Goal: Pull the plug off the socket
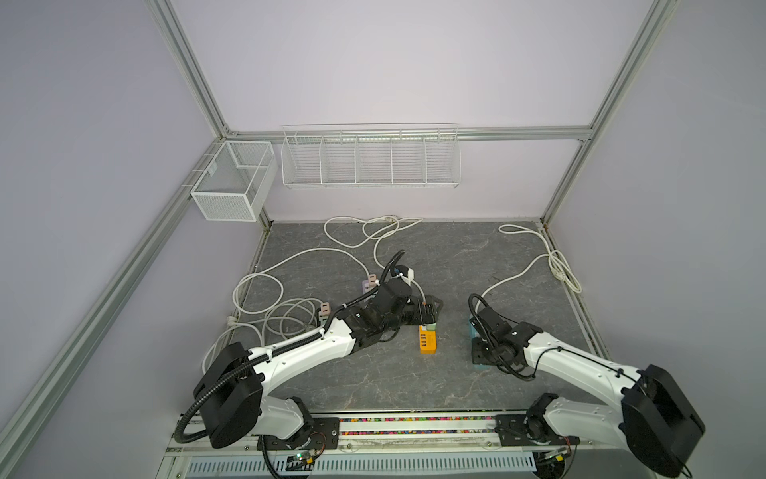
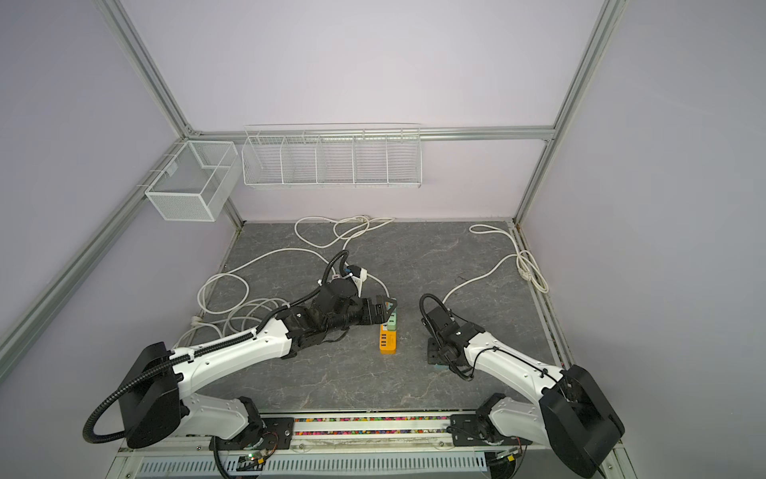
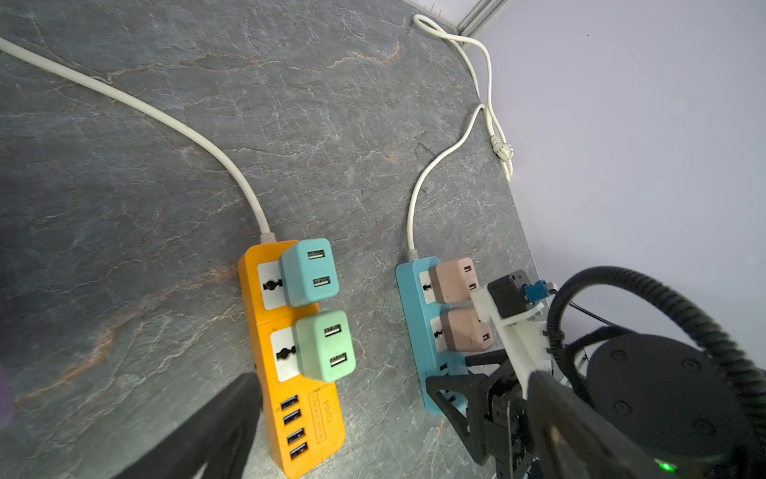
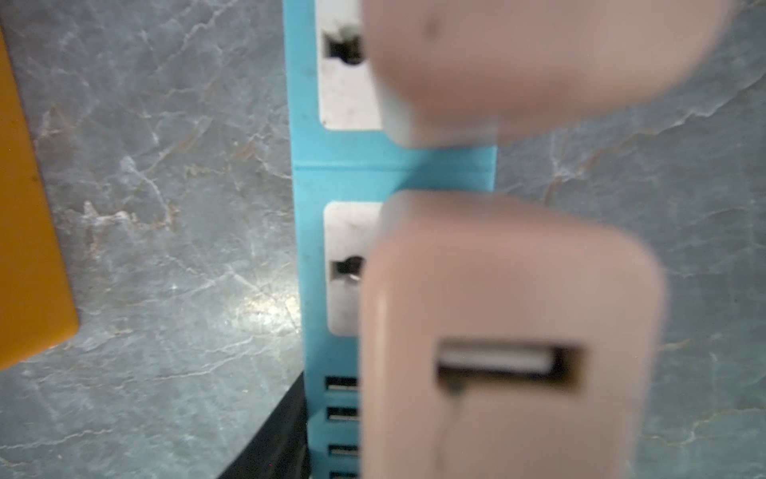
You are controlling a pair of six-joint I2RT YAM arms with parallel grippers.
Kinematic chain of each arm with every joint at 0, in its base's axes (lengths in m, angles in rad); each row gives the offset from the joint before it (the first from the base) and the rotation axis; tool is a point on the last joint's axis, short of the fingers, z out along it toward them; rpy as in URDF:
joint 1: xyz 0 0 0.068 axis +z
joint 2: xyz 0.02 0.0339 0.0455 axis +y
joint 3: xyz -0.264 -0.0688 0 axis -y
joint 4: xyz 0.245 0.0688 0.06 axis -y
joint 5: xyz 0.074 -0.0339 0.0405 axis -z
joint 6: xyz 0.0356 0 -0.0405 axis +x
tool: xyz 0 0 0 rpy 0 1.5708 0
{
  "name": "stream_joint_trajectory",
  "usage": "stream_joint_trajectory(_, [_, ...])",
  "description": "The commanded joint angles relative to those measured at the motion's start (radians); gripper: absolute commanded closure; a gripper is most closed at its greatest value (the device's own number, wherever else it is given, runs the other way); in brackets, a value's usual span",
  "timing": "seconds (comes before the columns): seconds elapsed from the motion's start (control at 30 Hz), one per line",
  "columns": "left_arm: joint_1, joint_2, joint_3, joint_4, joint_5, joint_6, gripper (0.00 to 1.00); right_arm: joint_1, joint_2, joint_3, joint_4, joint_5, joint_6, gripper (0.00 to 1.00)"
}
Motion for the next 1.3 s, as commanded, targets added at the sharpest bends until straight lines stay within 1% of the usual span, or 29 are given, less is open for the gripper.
stream_joint_trajectory(0.0, [-0.011, 0.006, 0.026, 0.009, 0.009, -0.003, 0.01, 0.024, -0.013, -0.018, -0.051, 0.005, 0.058, 0.49])
stream_joint_trajectory(0.03, [-0.013, 0.007, 0.024, 0.016, 0.006, -0.005, 0.01, 0.031, -0.019, -0.016, -0.056, 0.015, 0.059, 0.48])
stream_joint_trajectory(0.1, [-0.015, 0.009, 0.026, 0.019, 0.0, -0.012, 0.01, 0.036, -0.038, -0.015, -0.066, 0.024, 0.061, 0.41])
stream_joint_trajectory(0.3, [-0.019, 0.023, 0.051, 0.012, -0.01, -0.029, 0.01, 0.036, -0.122, 0.007, -0.121, 0.055, 0.057, 0.28])
stream_joint_trajectory(0.43, [-0.023, 0.048, 0.093, -0.011, -0.027, -0.046, 0.01, 0.037, -0.207, 0.062, -0.221, 0.109, 0.052, 0.22])
stream_joint_trajectory(0.53, [-0.038, 0.077, 0.137, -0.025, -0.024, -0.045, 0.01, 0.032, -0.274, 0.115, -0.276, 0.151, 0.03, 0.13])
stream_joint_trajectory(0.63, [-0.06, 0.116, 0.173, -0.019, -0.028, -0.041, 0.0, 0.016, -0.302, 0.162, -0.305, 0.162, -0.004, 0.06])
stream_joint_trajectory(0.67, [-0.063, 0.134, 0.186, -0.017, -0.014, -0.04, 0.01, 0.01, -0.303, 0.179, -0.317, 0.169, -0.009, 0.05])
stream_joint_trajectory(0.73, [-0.065, 0.175, 0.228, -0.051, 0.008, -0.062, 0.08, -0.008, -0.298, 0.21, -0.331, 0.18, -0.032, 0.03])
stream_joint_trajectory(0.83, [-0.086, 0.223, 0.251, -0.037, -0.015, -0.086, 0.16, -0.047, -0.281, 0.251, -0.332, 0.171, -0.071, 0.01])
stream_joint_trajectory(0.93, [-0.097, 0.299, 0.309, -0.068, 0.005, -0.106, 0.22, -0.097, -0.255, 0.297, -0.332, 0.15, -0.107, 0.0])
stream_joint_trajectory(1.03, [-0.117, 0.343, 0.316, -0.035, -0.027, -0.137, 0.3, -0.128, -0.244, 0.344, -0.333, 0.148, -0.133, 0.01])
stream_joint_trajectory(1.1, [-0.131, 0.373, 0.317, -0.002, -0.035, -0.152, 0.33, -0.152, -0.238, 0.35, -0.306, 0.123, -0.158, 0.02])
stream_joint_trajectory(1.27, [-0.149, 0.473, 0.375, -0.001, -0.008, -0.178, 0.39, -0.204, -0.165, 0.379, -0.279, 0.077, -0.203, 0.08])
